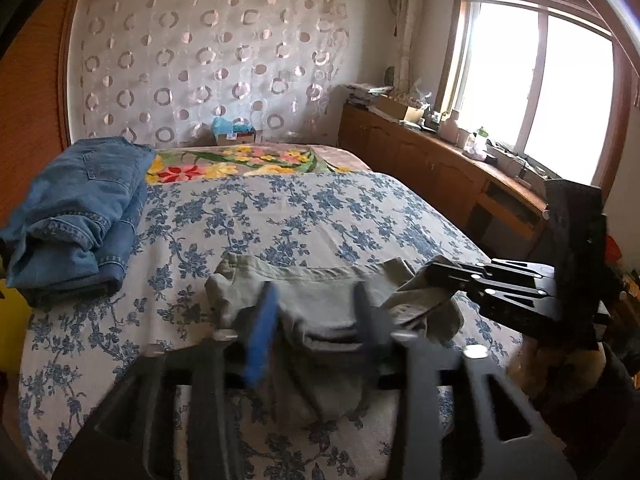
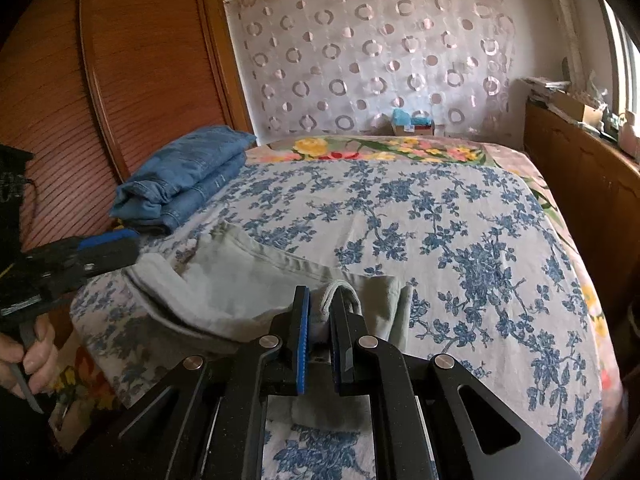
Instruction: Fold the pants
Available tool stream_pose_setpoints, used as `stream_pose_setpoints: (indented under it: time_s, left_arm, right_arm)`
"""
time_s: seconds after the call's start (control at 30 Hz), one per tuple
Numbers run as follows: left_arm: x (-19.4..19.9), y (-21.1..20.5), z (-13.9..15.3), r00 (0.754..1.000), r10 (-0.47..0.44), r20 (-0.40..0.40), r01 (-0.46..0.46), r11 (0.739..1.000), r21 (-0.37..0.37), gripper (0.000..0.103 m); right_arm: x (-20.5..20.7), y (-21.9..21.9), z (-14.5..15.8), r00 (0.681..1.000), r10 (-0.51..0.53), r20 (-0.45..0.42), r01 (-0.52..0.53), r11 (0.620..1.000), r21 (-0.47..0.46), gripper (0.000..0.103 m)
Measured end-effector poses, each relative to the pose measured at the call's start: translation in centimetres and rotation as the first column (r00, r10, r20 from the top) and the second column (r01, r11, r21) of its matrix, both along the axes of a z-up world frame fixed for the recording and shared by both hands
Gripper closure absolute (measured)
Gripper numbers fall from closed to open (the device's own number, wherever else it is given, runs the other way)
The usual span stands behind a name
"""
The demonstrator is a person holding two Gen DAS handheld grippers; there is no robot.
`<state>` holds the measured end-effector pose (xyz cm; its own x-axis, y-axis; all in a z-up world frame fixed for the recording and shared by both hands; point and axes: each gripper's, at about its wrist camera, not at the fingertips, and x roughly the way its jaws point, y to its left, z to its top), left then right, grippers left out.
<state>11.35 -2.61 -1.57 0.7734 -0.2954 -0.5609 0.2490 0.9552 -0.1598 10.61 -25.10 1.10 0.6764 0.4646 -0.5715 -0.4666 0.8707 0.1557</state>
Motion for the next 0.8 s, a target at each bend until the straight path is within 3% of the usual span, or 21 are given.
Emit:
stream_pose_setpoints:
  time_s: [0.17, 0.33, 0.4, 0.5, 0.8]
  left_arm:
    - [-0.6, 0.7, -0.5, 1.0, 0.024, 0.002, -0.024, 1.0, -0.003, 0.042]
    - [-1.5, 1.9, -1.9, 0.998, 0.051, -0.029, -0.052, 0.999, -0.012, 0.042]
    - [-1.6, 2.2, -2.7, 0.997, 0.056, -0.046, -0.056, 0.998, -0.013, 0.042]
    - [-1.7, 2.4, -3.5, 0.995, 0.076, -0.068, -0.076, 0.997, 0.0, 0.042]
    - [-2.3, 1.8, -5.4, 0.993, 0.059, -0.107, -0.054, 0.998, 0.045, 0.045]
  right_arm:
    - [1.0, 0.3, 0.0, 1.0, 0.001, -0.006, -0.001, 1.0, -0.013, 0.095]
    - [1.0, -0.3, 0.3, 1.0, -0.025, 0.018, 0.026, 0.999, -0.034, 0.083]
    - [1.0, -1.1, 0.5, 0.998, -0.048, 0.031, 0.049, 0.998, -0.03, 0.072]
    - [0.8, -2.4, 0.8, 0.999, -0.045, 0.016, 0.045, 0.999, -0.005, 0.07]
    - [-2.4, -4.0, -0.4, 1.0, -0.016, -0.012, 0.015, 0.999, -0.045, 0.07]
